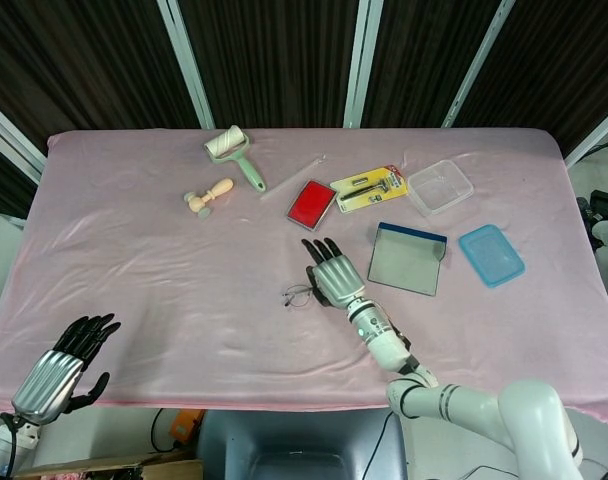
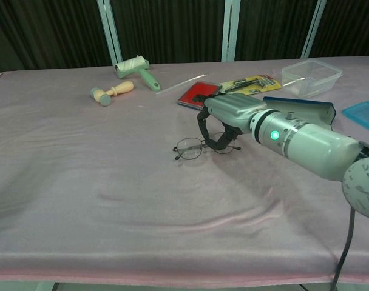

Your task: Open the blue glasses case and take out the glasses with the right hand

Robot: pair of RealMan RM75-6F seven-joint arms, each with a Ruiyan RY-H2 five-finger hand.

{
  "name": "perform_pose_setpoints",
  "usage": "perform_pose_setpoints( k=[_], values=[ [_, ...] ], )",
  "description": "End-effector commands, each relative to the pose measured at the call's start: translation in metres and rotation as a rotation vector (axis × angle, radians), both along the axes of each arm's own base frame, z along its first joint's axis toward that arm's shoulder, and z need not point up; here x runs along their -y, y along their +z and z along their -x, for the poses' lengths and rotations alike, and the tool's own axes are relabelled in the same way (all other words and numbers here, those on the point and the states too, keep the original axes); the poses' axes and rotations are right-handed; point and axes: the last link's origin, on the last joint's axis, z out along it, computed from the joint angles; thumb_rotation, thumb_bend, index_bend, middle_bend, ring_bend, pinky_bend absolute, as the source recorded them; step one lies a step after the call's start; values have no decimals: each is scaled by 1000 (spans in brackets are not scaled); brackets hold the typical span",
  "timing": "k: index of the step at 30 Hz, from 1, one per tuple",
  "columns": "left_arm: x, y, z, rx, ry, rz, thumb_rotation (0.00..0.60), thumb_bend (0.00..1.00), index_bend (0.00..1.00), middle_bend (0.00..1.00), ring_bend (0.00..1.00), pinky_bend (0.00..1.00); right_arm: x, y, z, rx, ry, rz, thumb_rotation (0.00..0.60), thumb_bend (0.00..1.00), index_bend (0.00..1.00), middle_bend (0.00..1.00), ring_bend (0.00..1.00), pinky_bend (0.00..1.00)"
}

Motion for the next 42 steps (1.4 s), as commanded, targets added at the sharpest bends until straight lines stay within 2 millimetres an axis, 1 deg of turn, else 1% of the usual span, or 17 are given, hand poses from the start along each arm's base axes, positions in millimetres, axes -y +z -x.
perform_pose_setpoints(
  k=[1, 10, 14, 17, 18, 20, 22, 24, 28, 30, 32, 34, 35, 38, 40, 41, 42],
  values=[
    [0, 0, 0, 0, 1, 1, 600, 446, 0, 0, 0, 0, 7, -10, -17, 22, -3, 25, 600, 582, 731, 81, 0, 0],
    [-1, -1, 1, -1, 2, 7, 600, 445, 0, 0, 0, 0, 17, -40, -50, 56, -40, 30, 600, 581, 725, 81, 0, 0],
    [-2, 0, 1, -1, 6, 10, 600, 445, 0, 0, 0, 0, 17, -51, -59, 47, -45, 26, 600, 582, 665, 83, 0, 0],
    [-3, 1, 2, -1, 10, 7, 600, 445, 0, 0, 0, 0, 18, -54, -59, 36, -48, 22, 600, 582, 502, 76, 0, 0],
    [-3, 1, 2, -1, 10, 5, 600, 446, 0, 0, 0, 0, 18, -55, -58, 28, -50, 23, 600, 582, 418, 63, 0, 0],
    [-3, 1, 3, 0, 11, 2, 600, 446, 0, 0, 0, 0, 19, -52, -57, 25, -53, 30, 600, 580, 302, 38, 0, 0],
    [-2, 1, 3, 0, 11, 3, 600, 446, 0, 0, 0, 0, 21, -48, -54, 34, -57, 33, 600, 576, 234, 24, 0, 0],
    [-2, 1, 2, -1, 9, 4, 600, 445, 0, 0, 0, 0, 22, -40, -49, 44, -55, 40, 600, 573, 219, 20, 0, 0],
    [-1, 1, 2, -3, 7, 5, 600, 446, 0, 0, 0, 0, 19, -11, -33, 72, -40, 50, 600, 572, 207, 6, 0, 0],
    [-1, 1, 2, -4, 6, 6, 600, 445, 0, 0, 0, 0, 10, 12, -16, 82, -39, 36, 600, 572, 179, 0, 0, 0],
    [0, 1, 2, -5, 5, 4, 600, 445, 0, 0, 0, 0, -6, 42, 6, 64, -52, 8, 600, 557, 160, 0, 0, 0],
    [0, 1, 1, -6, 5, 3, 600, 446, 0, 0, 0, 0, -26, 72, 28, 24, -66, -13, 600, 504, 139, 0, 0, 0],
    [0, 1, 1, -8, 4, 0, 600, 447, 0, 0, 0, 0, -42, 95, 44, -7, -79, -7, 600, 488, 131, 0, 0, 0],
    [1, 2, 1, -9, 5, -10, 600, 446, 0, 0, 0, 0, -82, 140, 78, -56, -108, 32, 600, 466, 111, 0, 0, 0],
    [2, 4, 1, -13, 7, -27, 600, 446, 0, 0, 0, 0, -105, 164, 103, -74, -138, 87, 600, 449, 99, 0, 0, 0],
    [2, 5, 1, -18, 9, -47, 600, 446, 0, 0, 0, 0, -125, 179, 124, -88, -169, 139, 600, 448, 97, 0, 0, 0],
    [1, 7, 1, -24, 10, -66, 600, 446, 0, 0, 0, 0, -135, 186, 134, -88, -177, 162, 600, 444, 94, 0, 0, 0]
  ],
)
